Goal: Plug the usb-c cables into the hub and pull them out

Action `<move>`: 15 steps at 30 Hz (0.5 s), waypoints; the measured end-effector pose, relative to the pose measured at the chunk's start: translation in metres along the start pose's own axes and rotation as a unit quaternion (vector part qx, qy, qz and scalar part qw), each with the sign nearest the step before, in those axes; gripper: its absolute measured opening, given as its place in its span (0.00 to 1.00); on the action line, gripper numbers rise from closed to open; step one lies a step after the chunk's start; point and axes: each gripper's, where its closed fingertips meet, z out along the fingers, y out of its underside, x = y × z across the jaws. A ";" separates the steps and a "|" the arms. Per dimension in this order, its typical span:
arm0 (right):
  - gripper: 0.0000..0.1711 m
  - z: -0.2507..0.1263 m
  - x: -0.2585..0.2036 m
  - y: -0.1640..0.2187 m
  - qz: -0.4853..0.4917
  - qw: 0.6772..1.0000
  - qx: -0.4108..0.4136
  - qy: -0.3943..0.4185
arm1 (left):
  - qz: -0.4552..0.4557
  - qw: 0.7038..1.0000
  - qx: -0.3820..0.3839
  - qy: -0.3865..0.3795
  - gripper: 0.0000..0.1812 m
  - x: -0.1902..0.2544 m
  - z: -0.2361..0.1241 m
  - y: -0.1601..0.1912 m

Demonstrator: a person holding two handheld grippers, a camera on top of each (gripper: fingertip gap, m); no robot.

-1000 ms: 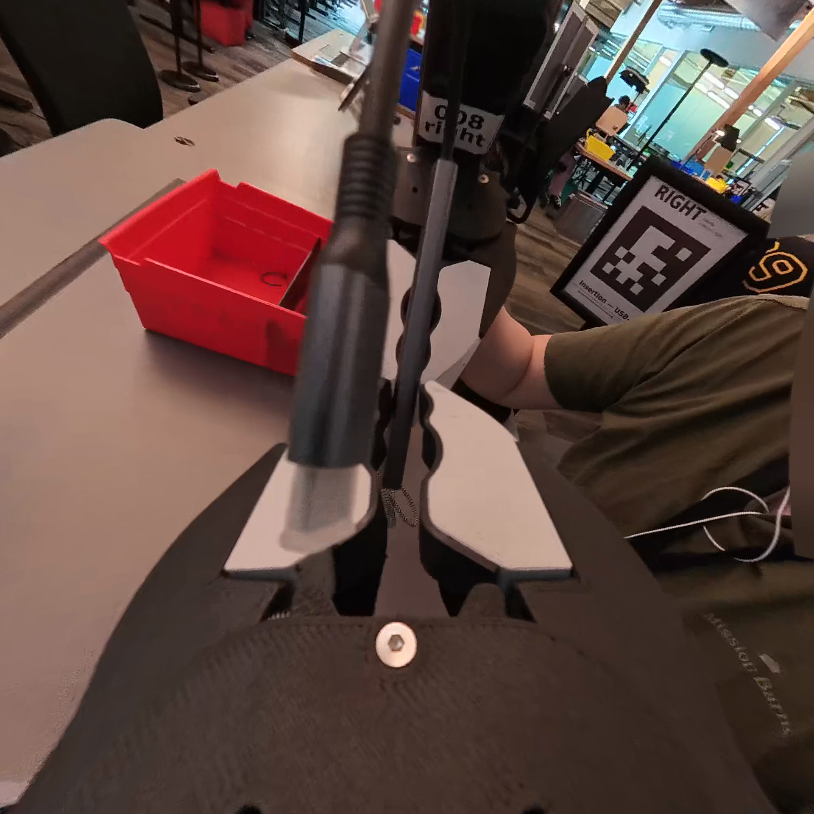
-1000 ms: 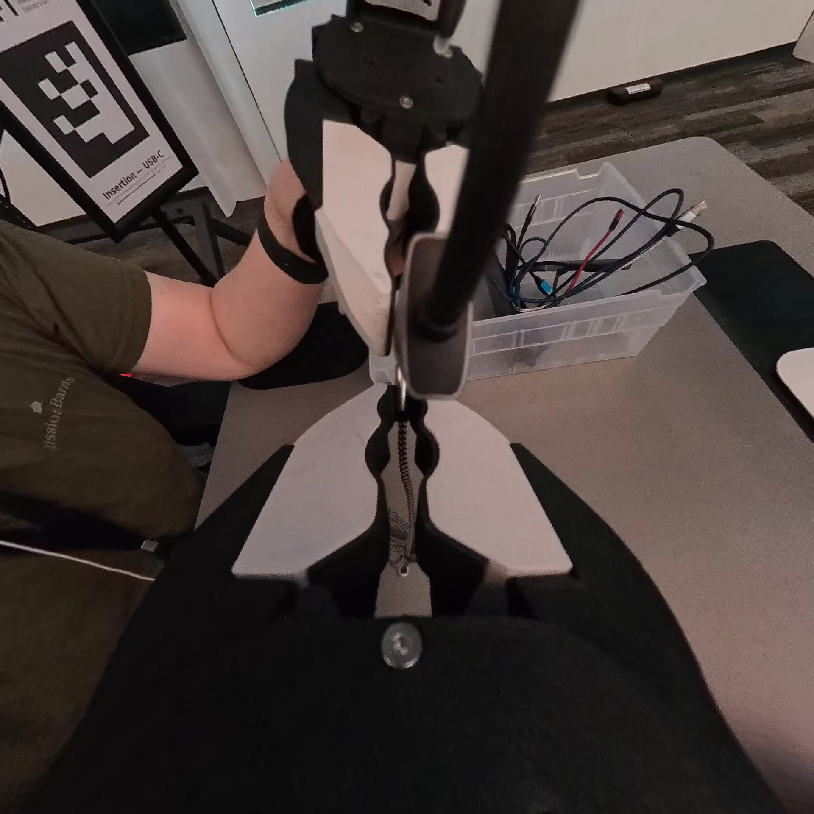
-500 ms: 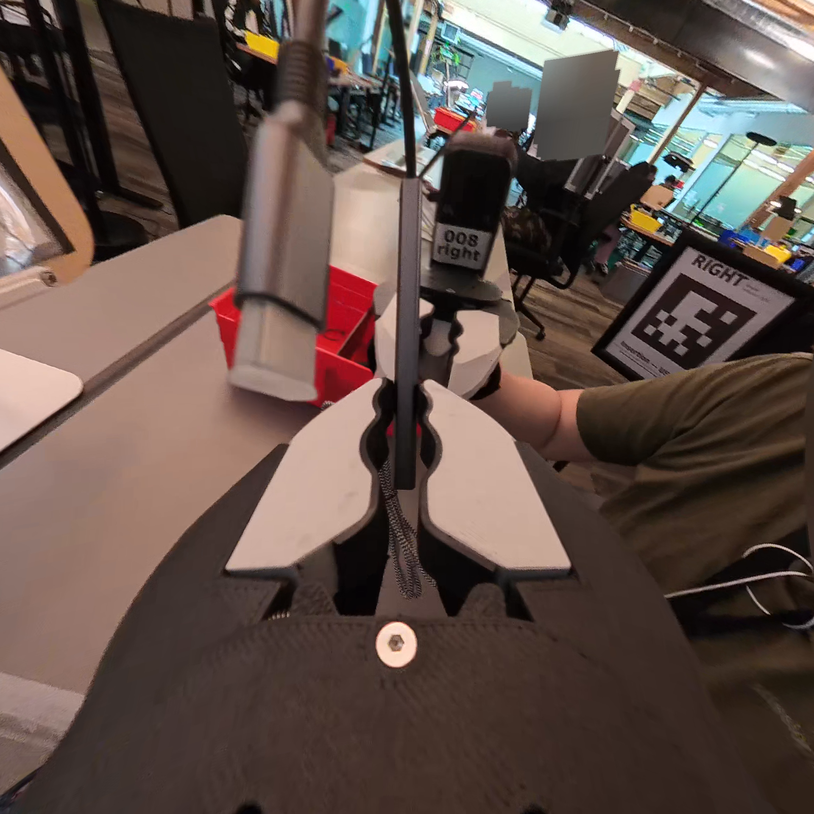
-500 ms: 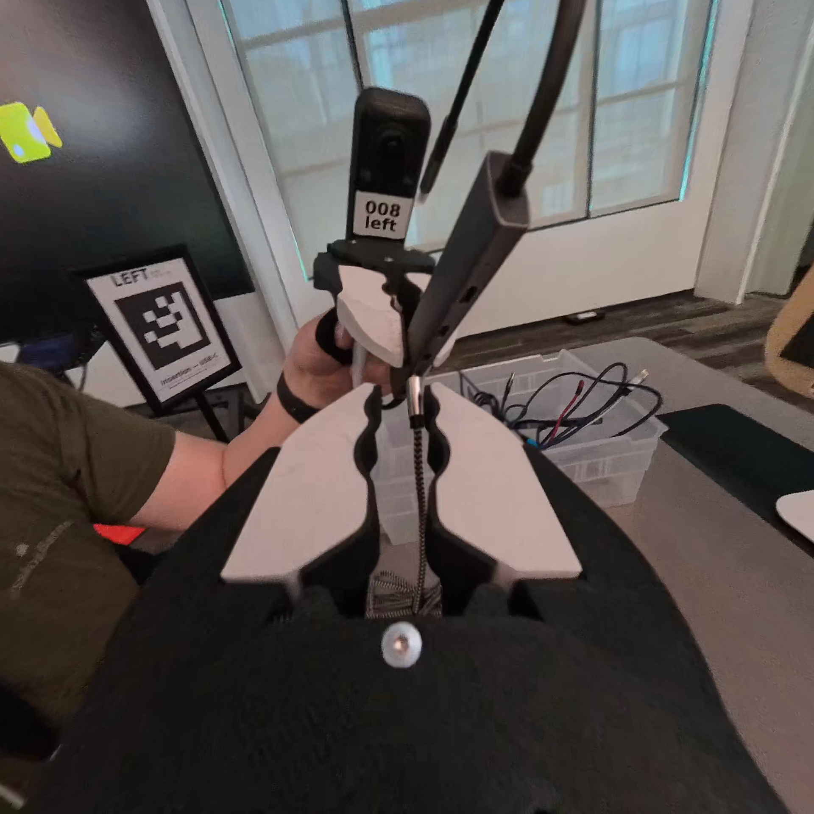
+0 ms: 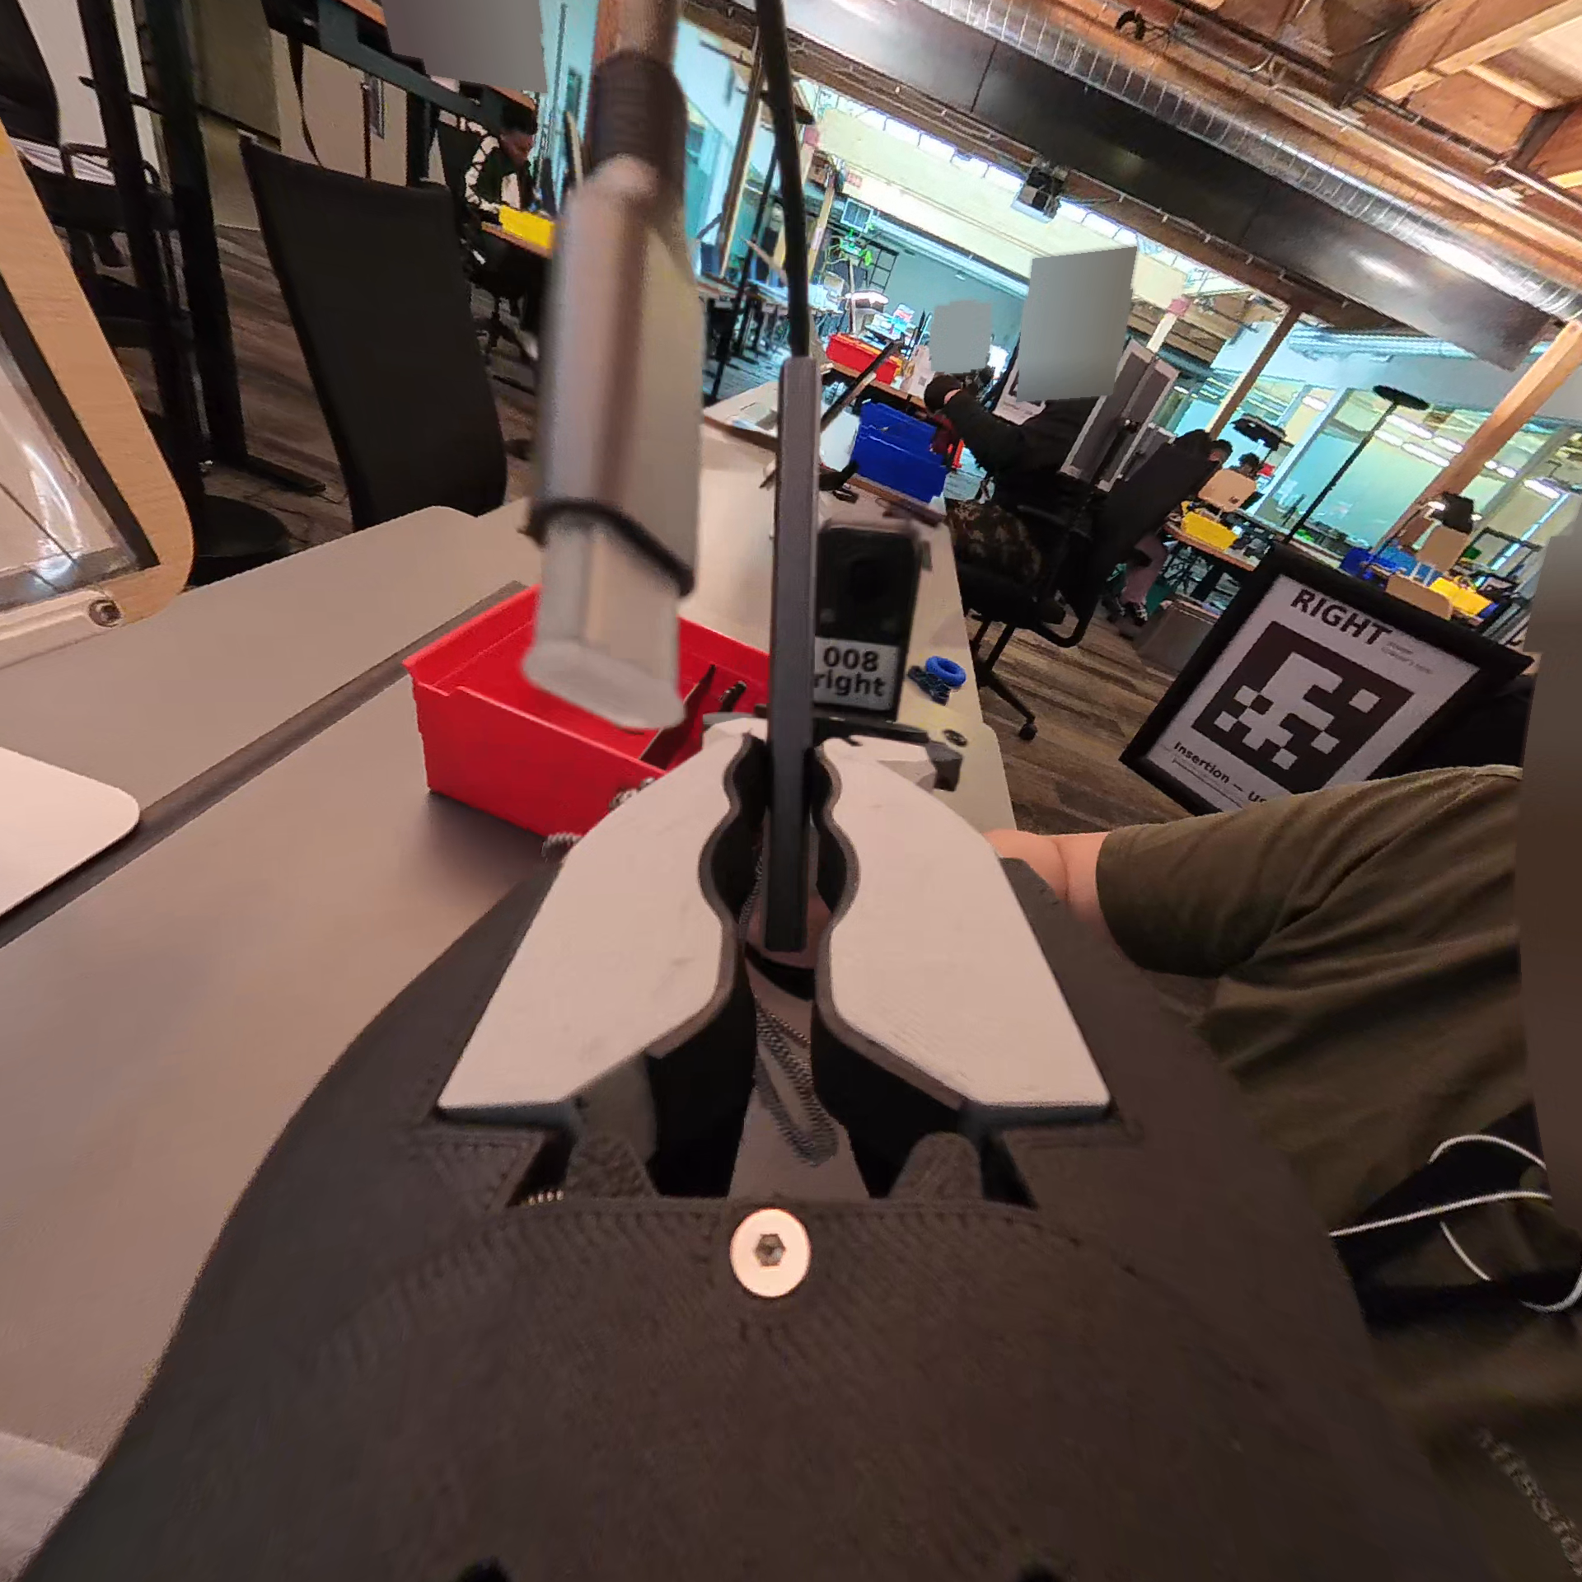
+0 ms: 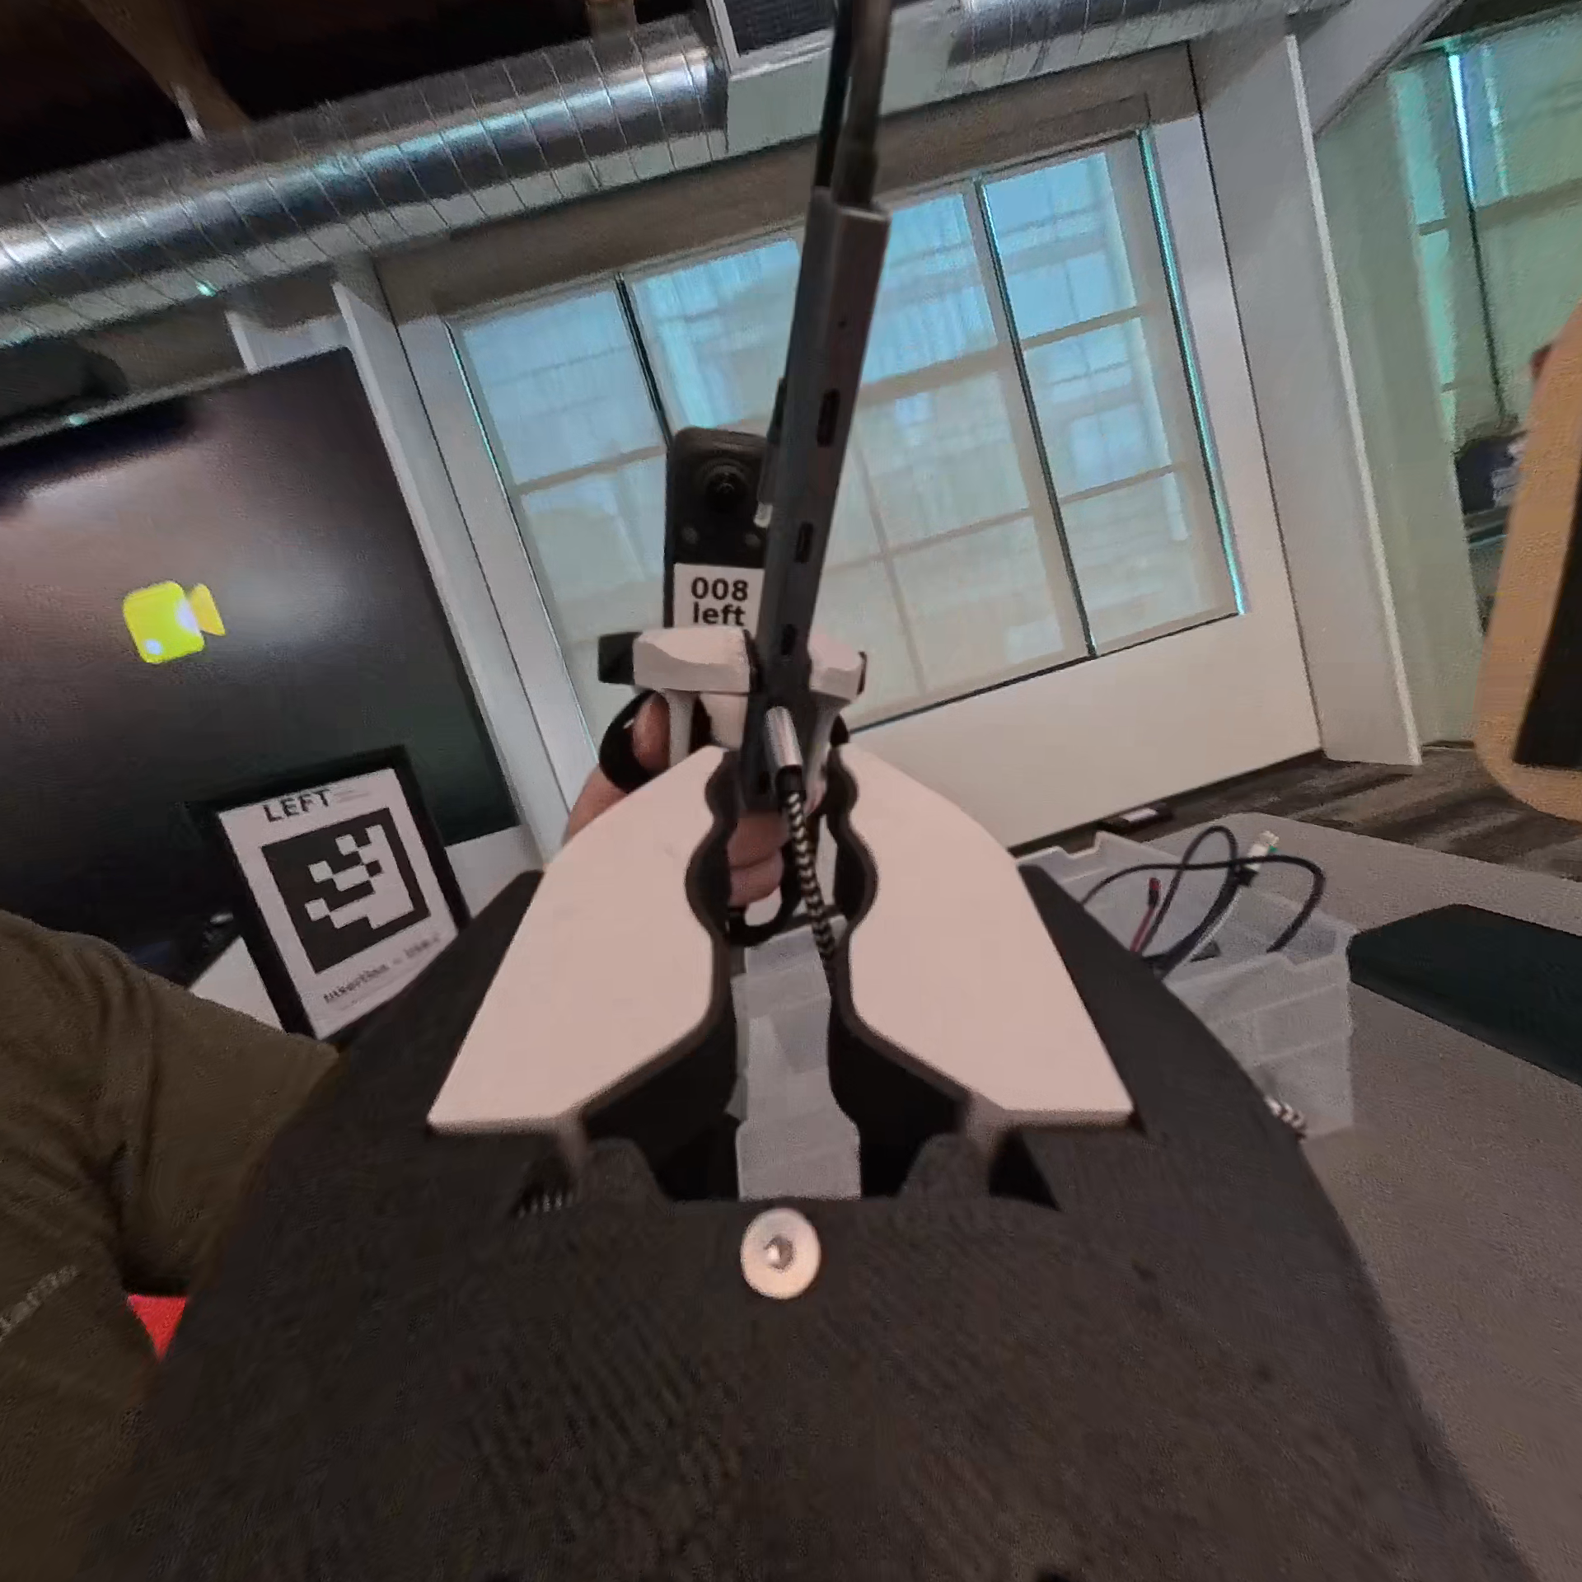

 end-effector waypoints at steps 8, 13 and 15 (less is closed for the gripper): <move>0.04 -0.001 0.001 0.002 0.048 0.998 -0.004 -0.037 | -0.016 1.000 0.003 0.016 0.05 0.000 0.012 0.005; 0.04 0.000 -0.007 0.010 0.003 0.995 -0.089 -0.051 | -0.024 0.998 -0.034 0.051 0.05 0.005 0.005 0.013; 0.04 0.001 -0.011 0.012 -0.012 0.991 -0.118 -0.058 | -0.017 0.997 -0.055 0.058 0.05 0.009 0.003 0.018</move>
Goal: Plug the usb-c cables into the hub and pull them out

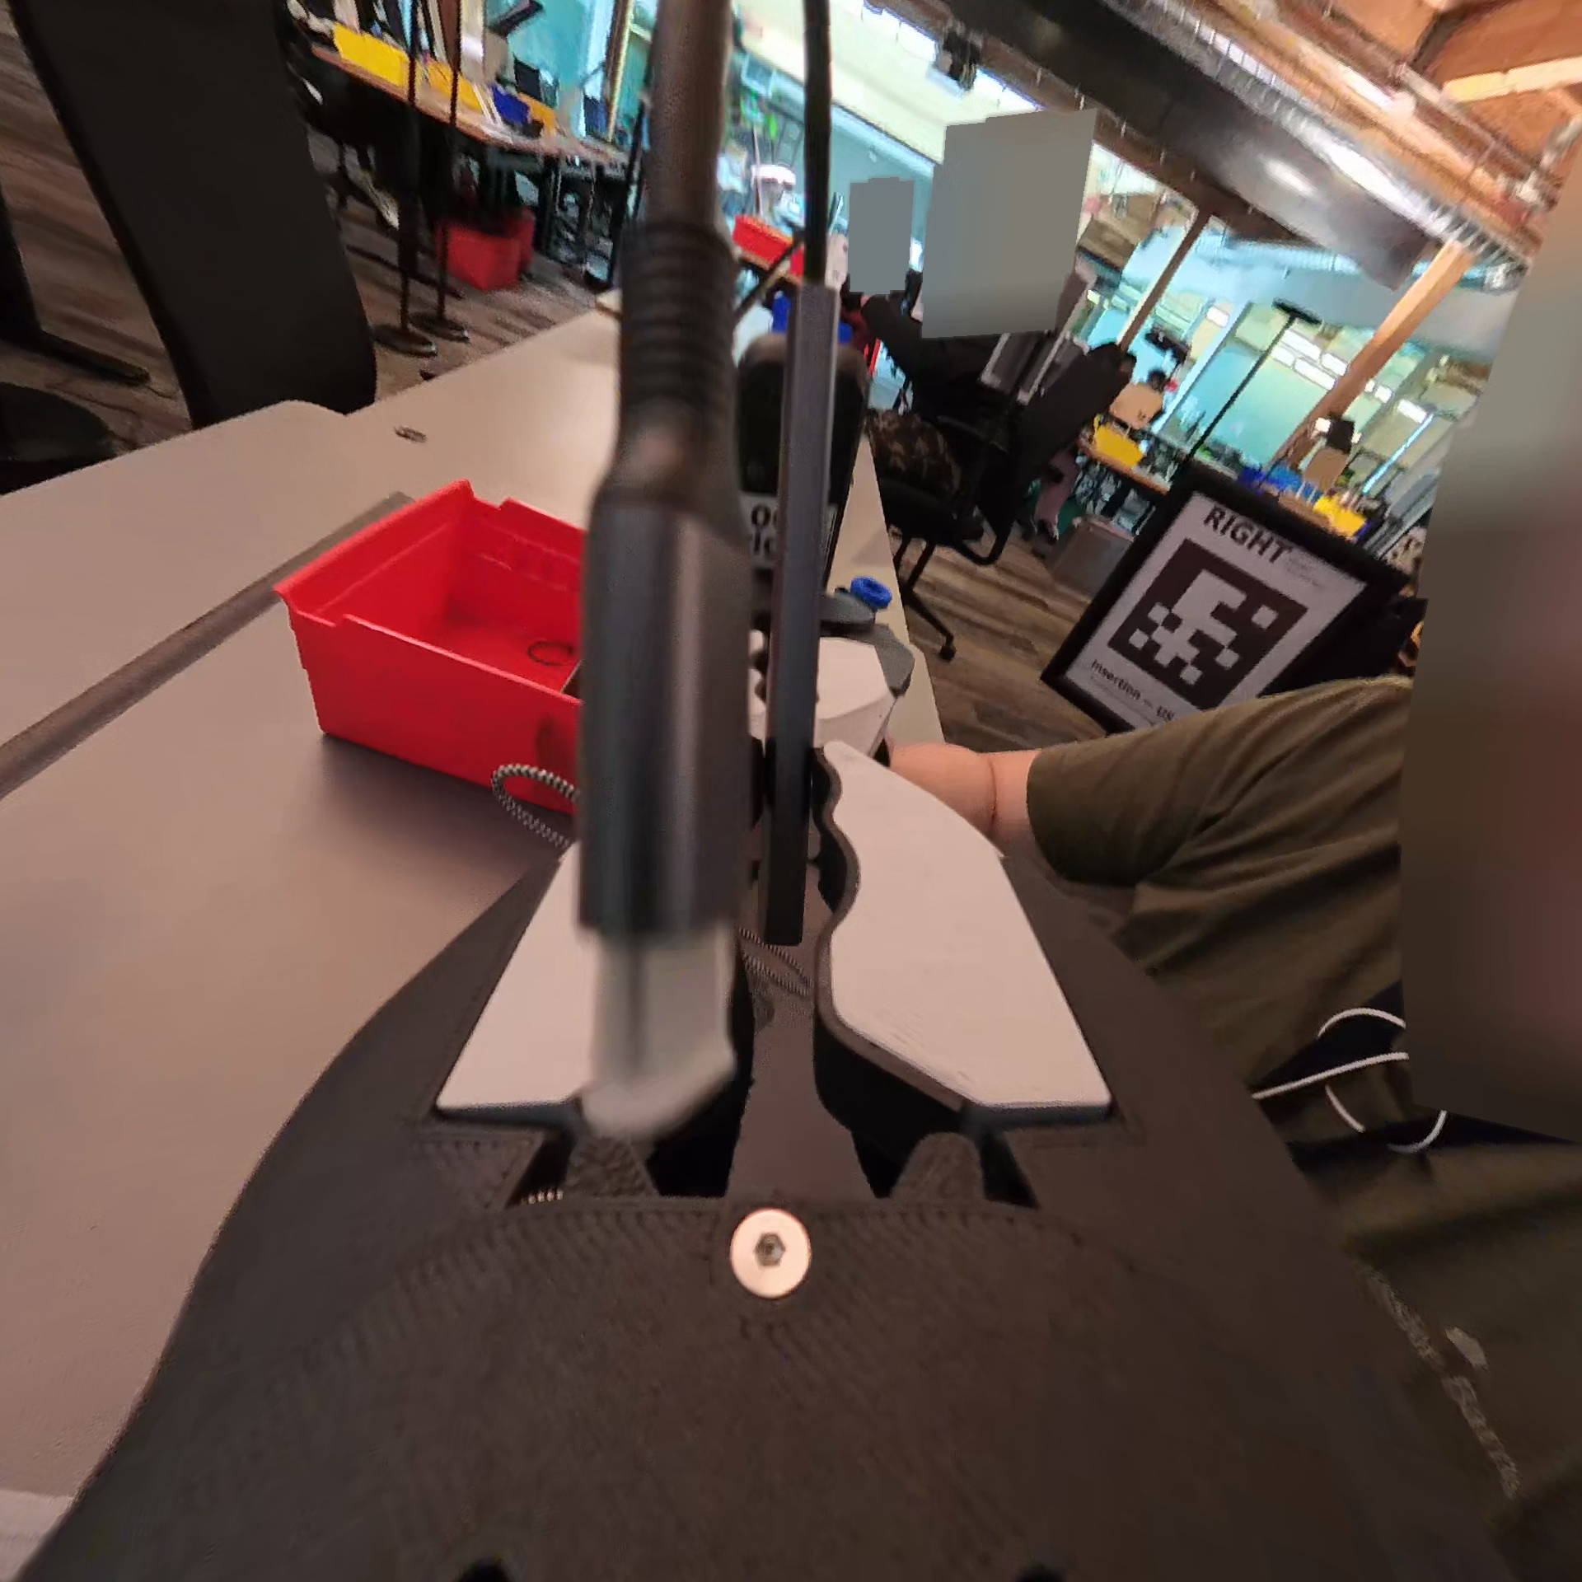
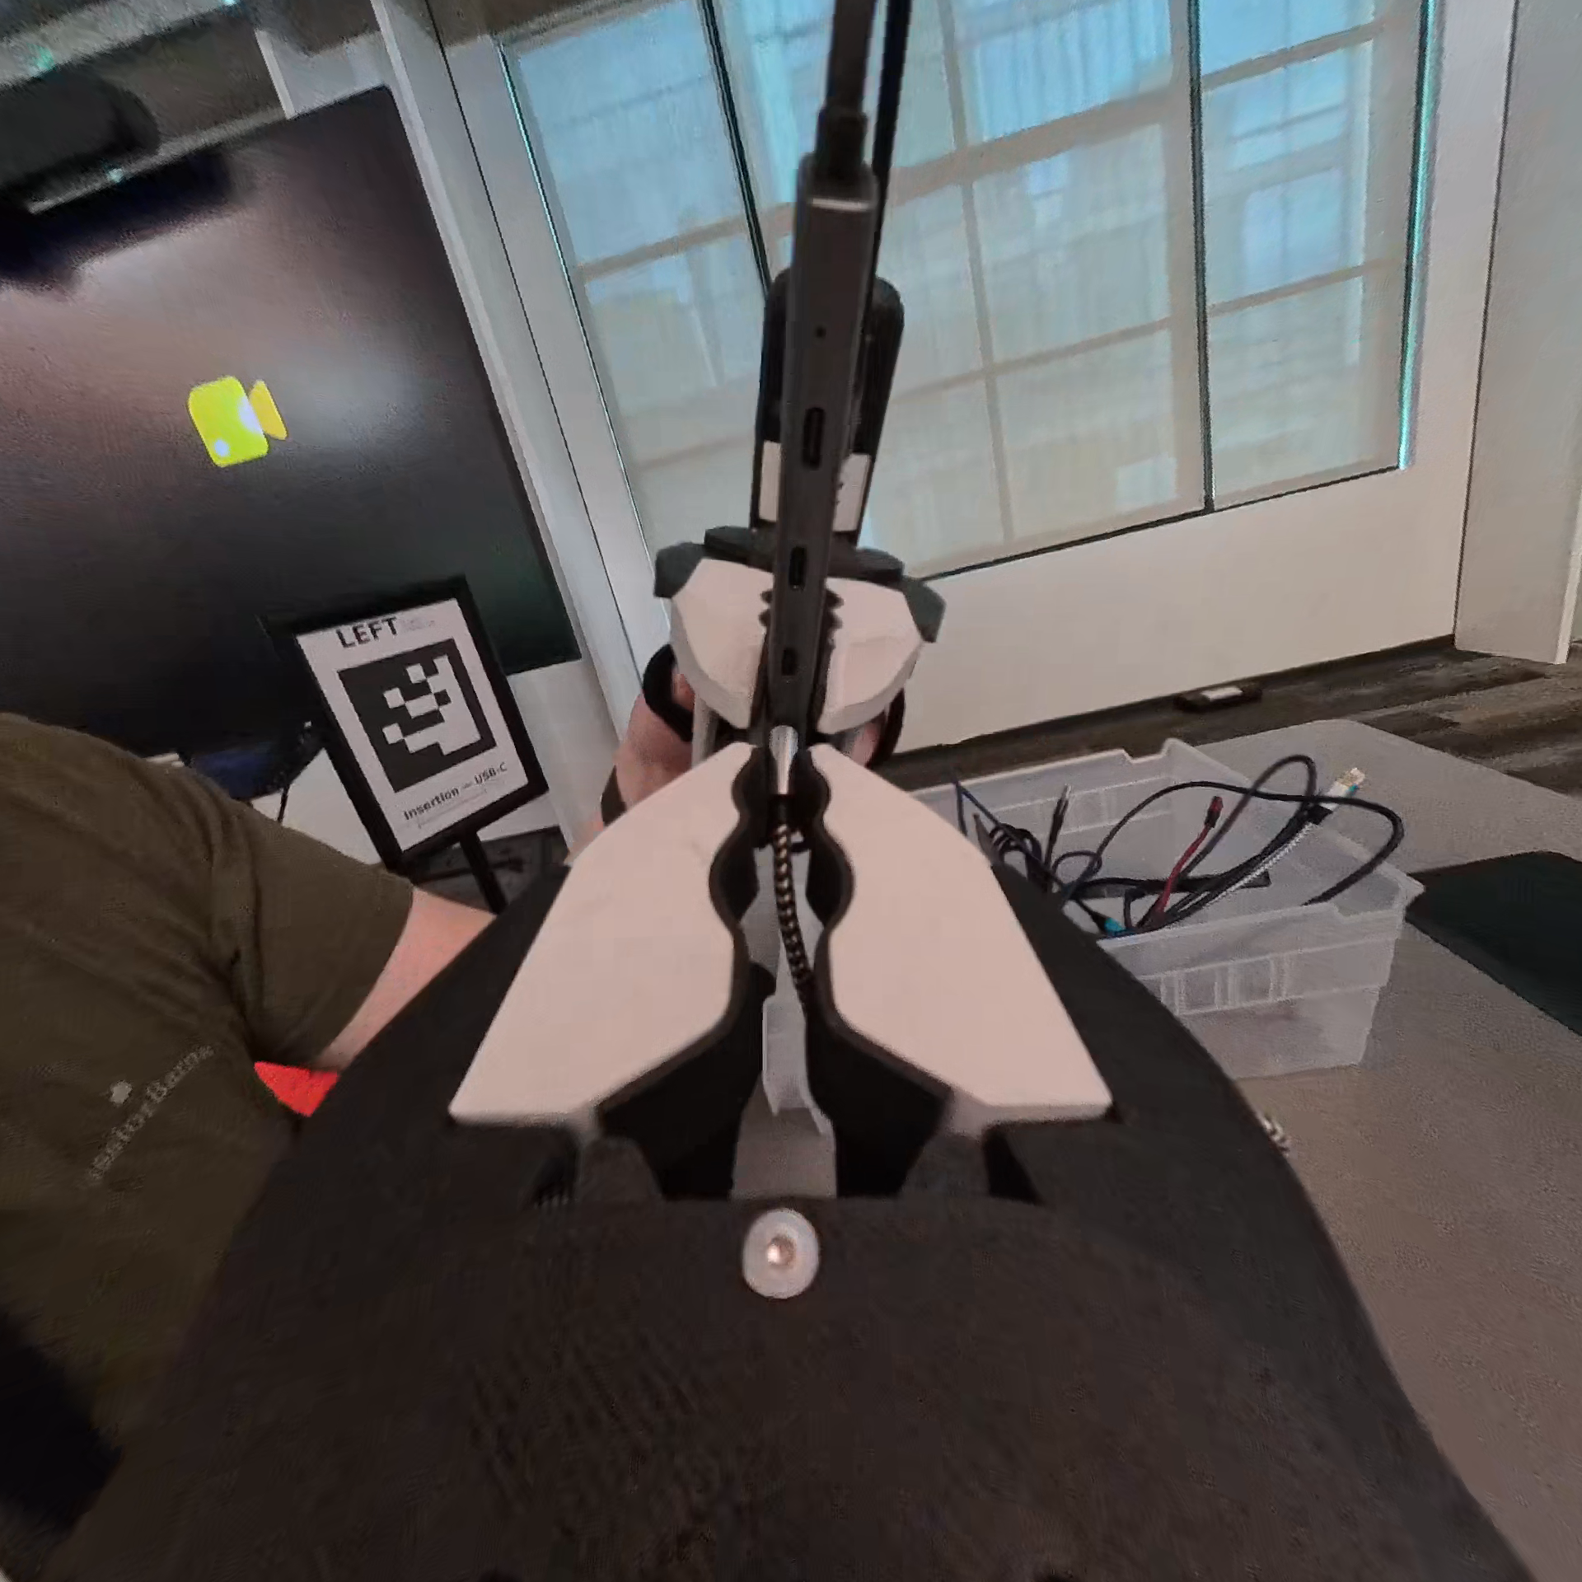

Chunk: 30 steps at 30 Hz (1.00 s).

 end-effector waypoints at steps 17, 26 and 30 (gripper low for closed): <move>0.05 -0.004 -0.001 0.003 -0.038 0.995 -0.089 0.011 | 0.056 0.997 -0.043 -0.044 0.05 0.000 0.006 0.005; 0.05 -0.004 -0.012 -0.002 -0.068 0.989 -0.124 0.037 | 0.062 0.997 -0.036 -0.010 0.05 0.013 0.004 0.001; 0.05 -0.005 -0.016 -0.005 -0.070 0.988 -0.131 0.038 | 0.078 0.996 -0.032 -0.019 0.05 0.018 0.006 -0.002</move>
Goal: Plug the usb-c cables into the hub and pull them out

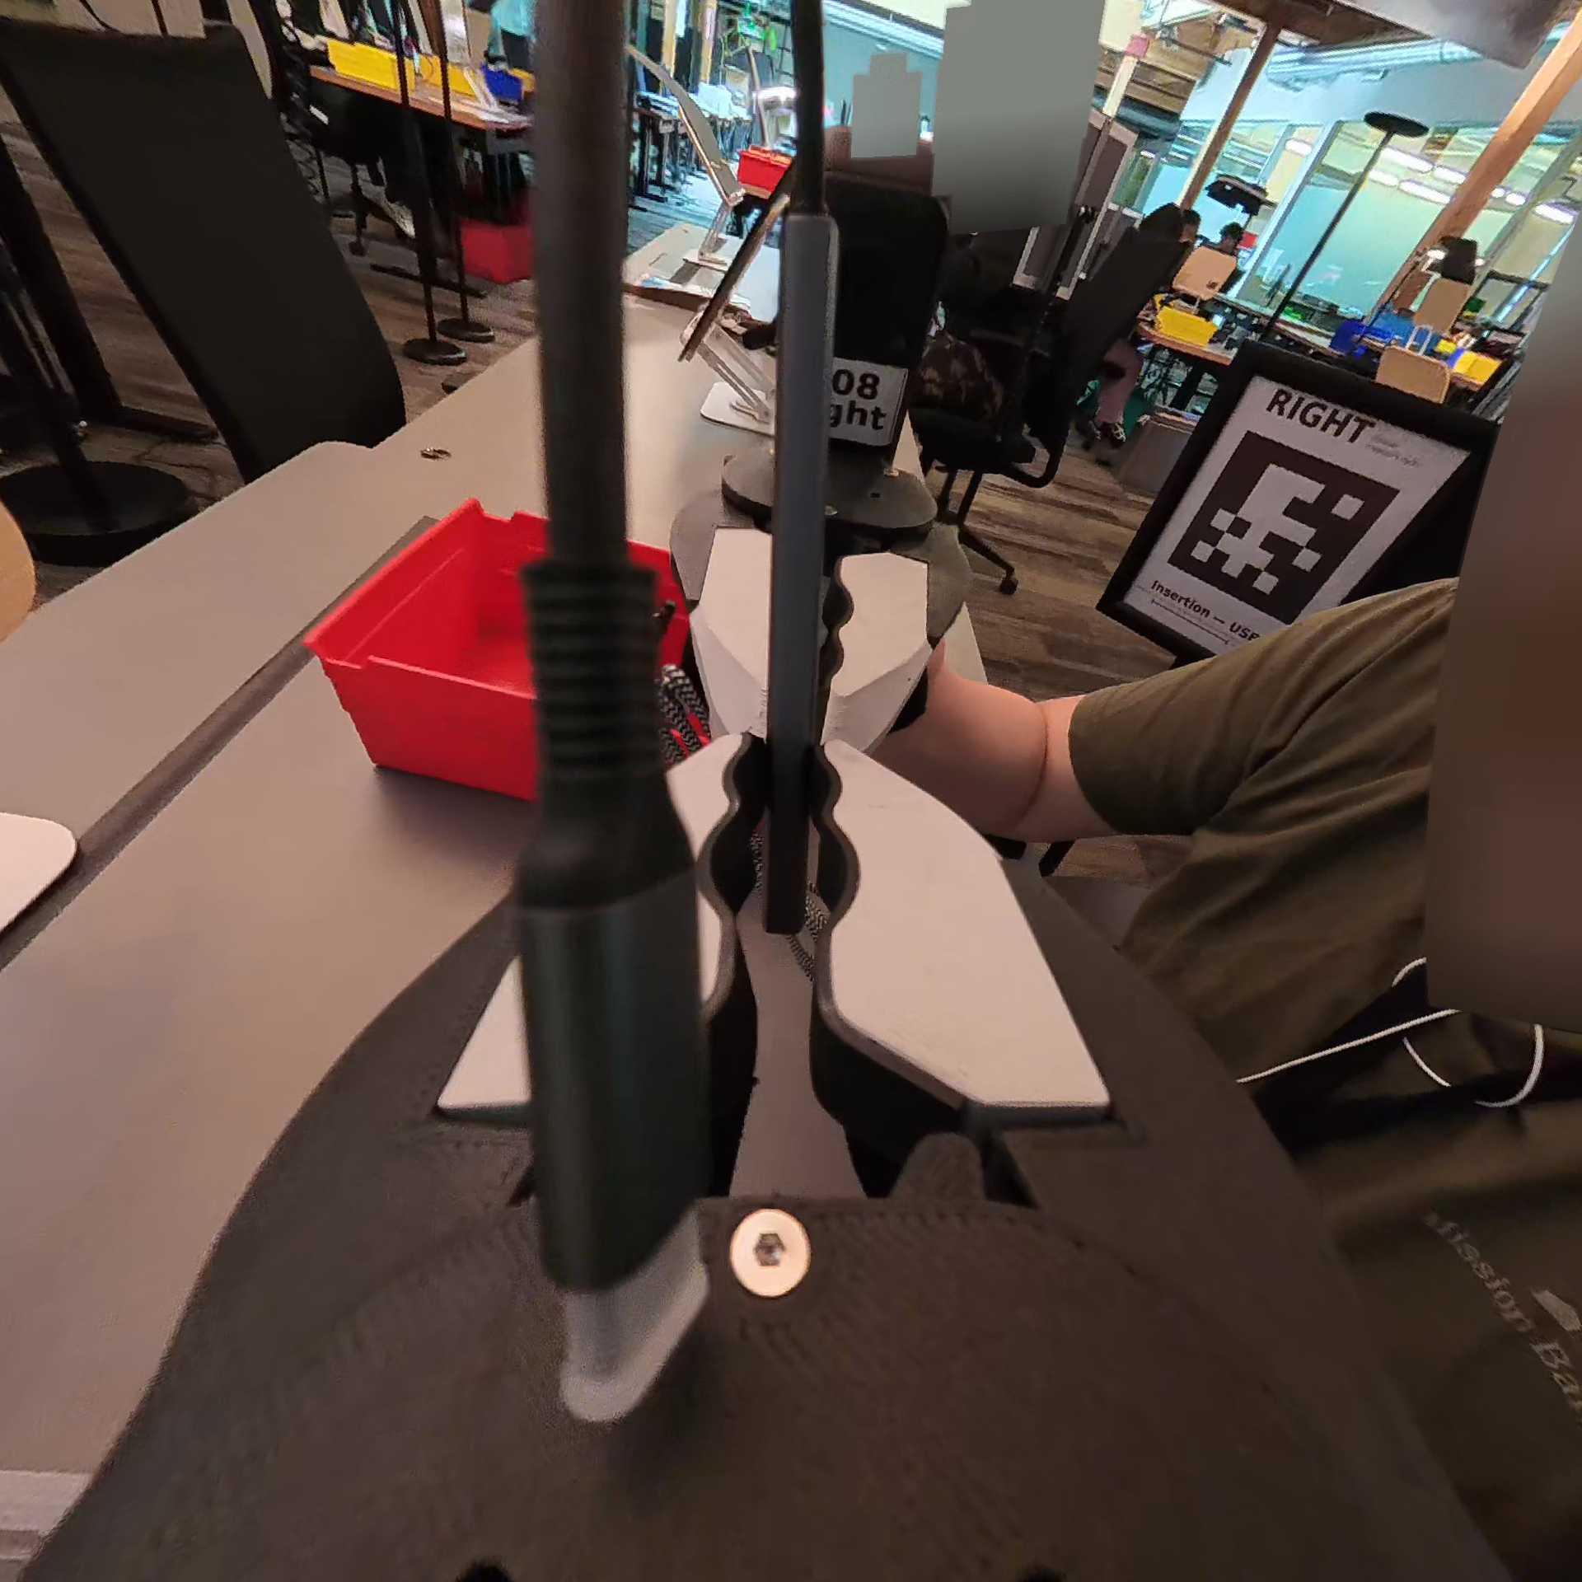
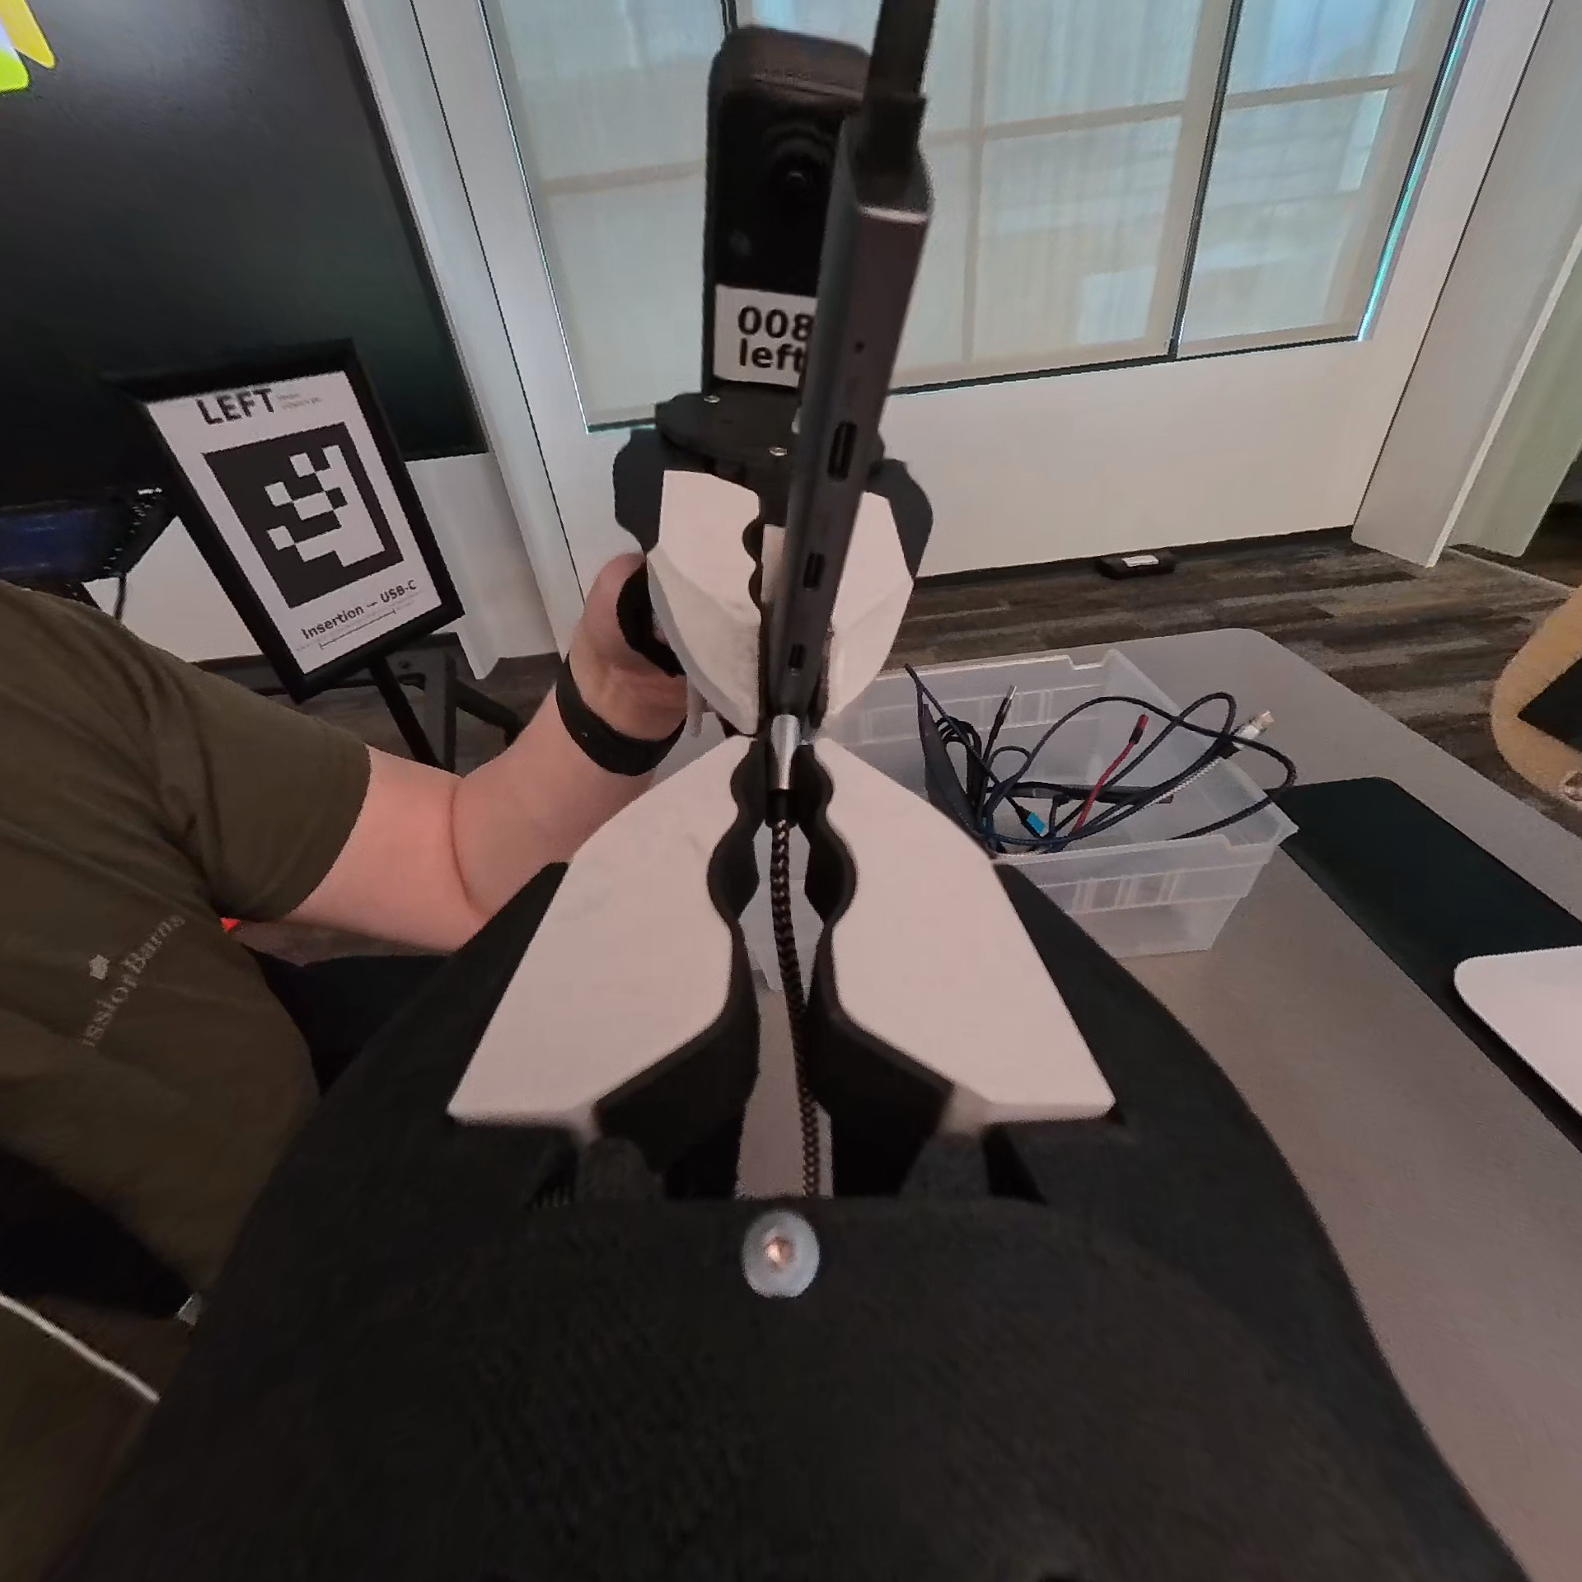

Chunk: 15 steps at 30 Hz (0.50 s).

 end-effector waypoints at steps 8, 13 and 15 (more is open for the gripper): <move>0.05 -0.006 0.000 -0.001 0.005 0.999 -0.026 0.019 | 0.014 1.000 0.003 -0.009 0.05 0.001 0.004 -0.003; 0.05 -0.008 -0.004 -0.002 -0.006 0.999 -0.039 0.024 | 0.013 1.000 0.002 0.004 0.05 0.005 0.005 -0.004; 0.05 -0.009 -0.005 -0.002 -0.008 0.999 -0.043 0.026 | 0.015 1.000 0.002 0.002 0.05 0.006 0.006 -0.004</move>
